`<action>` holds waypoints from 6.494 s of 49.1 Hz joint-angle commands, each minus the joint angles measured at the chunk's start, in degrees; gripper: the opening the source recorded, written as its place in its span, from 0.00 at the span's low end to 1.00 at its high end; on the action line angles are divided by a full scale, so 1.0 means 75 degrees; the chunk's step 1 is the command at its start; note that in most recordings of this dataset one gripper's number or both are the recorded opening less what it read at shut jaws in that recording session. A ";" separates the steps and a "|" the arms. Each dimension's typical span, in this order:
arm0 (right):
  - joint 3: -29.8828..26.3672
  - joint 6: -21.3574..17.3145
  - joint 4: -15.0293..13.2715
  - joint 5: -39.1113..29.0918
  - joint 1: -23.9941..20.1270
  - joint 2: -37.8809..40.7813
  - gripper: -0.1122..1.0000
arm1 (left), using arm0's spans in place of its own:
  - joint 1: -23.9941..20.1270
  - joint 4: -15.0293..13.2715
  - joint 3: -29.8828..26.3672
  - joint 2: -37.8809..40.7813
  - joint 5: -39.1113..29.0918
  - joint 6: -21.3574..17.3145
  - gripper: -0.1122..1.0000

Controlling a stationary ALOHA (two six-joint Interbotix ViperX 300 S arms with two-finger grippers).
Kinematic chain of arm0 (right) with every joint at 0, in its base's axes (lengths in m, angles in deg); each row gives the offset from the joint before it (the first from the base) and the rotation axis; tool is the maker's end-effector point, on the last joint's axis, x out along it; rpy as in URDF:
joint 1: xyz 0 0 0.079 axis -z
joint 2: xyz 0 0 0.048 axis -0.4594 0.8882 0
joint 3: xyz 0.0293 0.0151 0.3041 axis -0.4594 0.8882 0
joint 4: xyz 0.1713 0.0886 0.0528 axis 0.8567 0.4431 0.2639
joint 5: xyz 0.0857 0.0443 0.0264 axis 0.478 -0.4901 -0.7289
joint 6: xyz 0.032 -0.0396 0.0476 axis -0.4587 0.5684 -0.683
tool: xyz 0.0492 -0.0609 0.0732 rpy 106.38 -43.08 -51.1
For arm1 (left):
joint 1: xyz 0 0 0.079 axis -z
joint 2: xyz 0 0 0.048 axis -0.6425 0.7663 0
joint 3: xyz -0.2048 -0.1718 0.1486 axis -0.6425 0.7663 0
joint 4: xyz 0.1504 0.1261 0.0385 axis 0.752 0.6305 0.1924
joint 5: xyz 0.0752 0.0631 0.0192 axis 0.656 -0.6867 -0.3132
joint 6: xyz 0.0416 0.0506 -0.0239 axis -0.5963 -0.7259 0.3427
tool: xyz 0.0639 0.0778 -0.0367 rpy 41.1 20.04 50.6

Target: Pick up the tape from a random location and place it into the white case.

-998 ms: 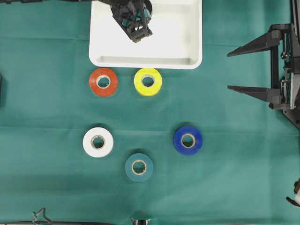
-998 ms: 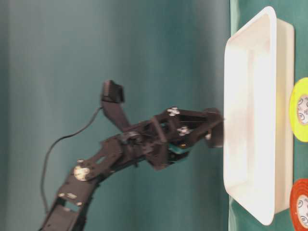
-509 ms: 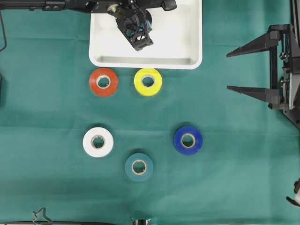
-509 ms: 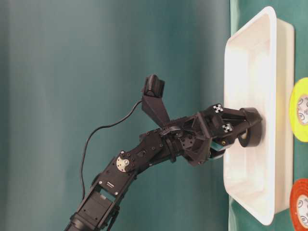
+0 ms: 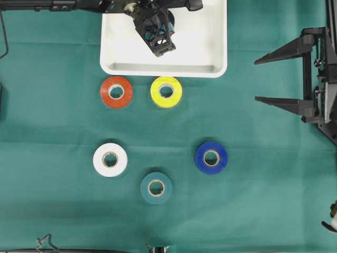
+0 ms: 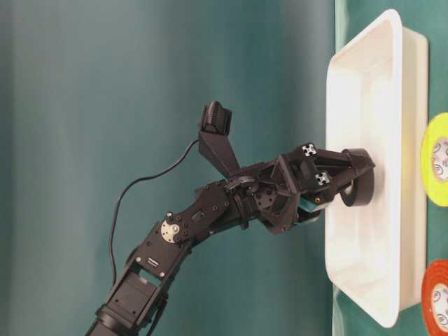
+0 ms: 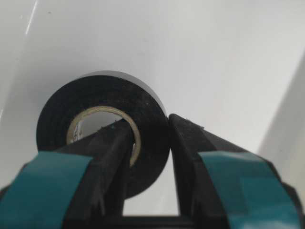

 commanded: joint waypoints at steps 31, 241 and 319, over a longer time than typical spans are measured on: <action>-0.0223 -0.0023 -0.0012 -0.0035 0.0012 0.0023 0.93 | 0.0035 -0.0012 -0.0188 -0.0527 -0.0141 0.0000 0.99; -0.0492 -0.0094 0.0047 -0.0434 0.0012 0.0059 0.93 | 0.1805 -0.0047 0.7172 -0.9410 0.3539 -0.0047 0.97; -0.3012 -0.0059 0.0047 0.0188 0.0340 0.3516 0.93 | 0.1805 -0.0070 0.7172 -0.9352 0.3527 0.0129 0.96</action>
